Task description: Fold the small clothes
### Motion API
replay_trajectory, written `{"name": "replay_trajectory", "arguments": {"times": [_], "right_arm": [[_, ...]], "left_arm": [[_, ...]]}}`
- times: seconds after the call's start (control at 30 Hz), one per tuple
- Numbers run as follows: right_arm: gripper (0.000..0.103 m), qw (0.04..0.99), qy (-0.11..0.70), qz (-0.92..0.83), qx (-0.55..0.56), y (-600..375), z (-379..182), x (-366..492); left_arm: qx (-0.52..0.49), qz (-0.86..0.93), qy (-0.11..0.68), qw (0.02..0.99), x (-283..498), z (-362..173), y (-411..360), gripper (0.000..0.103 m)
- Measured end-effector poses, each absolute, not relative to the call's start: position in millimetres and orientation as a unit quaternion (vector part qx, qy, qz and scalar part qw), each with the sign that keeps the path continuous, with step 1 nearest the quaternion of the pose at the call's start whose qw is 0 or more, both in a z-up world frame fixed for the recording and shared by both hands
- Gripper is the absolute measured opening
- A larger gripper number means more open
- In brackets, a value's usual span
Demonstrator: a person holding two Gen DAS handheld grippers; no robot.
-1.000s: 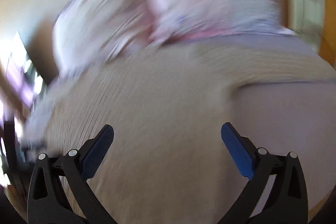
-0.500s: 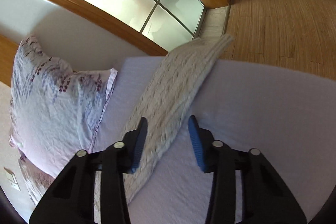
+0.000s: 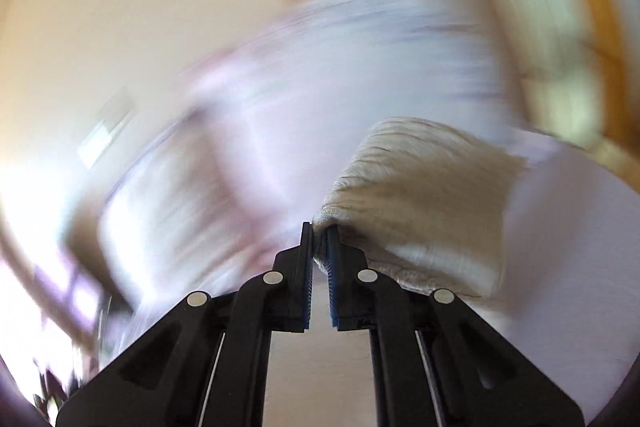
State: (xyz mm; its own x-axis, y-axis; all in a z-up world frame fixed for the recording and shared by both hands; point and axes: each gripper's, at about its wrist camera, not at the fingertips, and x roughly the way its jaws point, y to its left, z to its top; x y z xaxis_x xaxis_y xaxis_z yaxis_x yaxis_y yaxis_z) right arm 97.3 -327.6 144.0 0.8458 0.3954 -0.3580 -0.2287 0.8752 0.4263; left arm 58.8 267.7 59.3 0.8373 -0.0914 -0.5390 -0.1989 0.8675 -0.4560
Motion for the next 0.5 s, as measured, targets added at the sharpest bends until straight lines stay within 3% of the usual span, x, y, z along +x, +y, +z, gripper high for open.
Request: {"name": "replay_trajectory", "arguments": {"times": [0.03, 0.07, 0.1, 0.13, 0.17, 0.2, 0.5], "right_arm": [[0.008, 0.935, 0.244, 0.208, 0.150, -287.8, 143.6, 100.0], [0.017, 0.924, 0.267, 0.249, 0.113, -246.0, 139.1, 99.8], [0.041, 0.919, 0.278, 0.265, 0.087, -221.0, 135.6, 97.7], [0.056, 0.920, 0.276, 0.270, 0.070, -205.5, 134.4, 92.6], [0.079, 0.926, 0.256, 0.270, 0.060, -199.6, 136.2, 84.0], [0.085, 0.933, 0.236, 0.267, 0.056, -200.7, 139.1, 77.5], [0.088, 0.943, 0.247, 0.179, 0.133, -285.1, 124.8, 57.9]], "left_arm": [[-0.269, 0.035, 0.284, 0.920, 62.6, 56.6, 276.7, 0.101], [-0.282, 0.043, 0.287, 0.915, 66.0, 53.5, 286.2, 0.101], [-0.299, 0.056, 0.295, 0.906, 71.6, 49.1, 297.0, 0.101], [-0.321, 0.067, 0.302, 0.895, 75.5, 44.0, 308.1, 0.101], [-0.337, 0.071, 0.305, 0.888, 73.9, 38.7, 317.0, 0.100], [-0.361, 0.071, 0.308, 0.878, 76.0, 33.6, 328.7, 0.097], [-0.449, 0.146, 0.307, 0.827, 97.2, 7.2, 398.0, 0.068]]}}
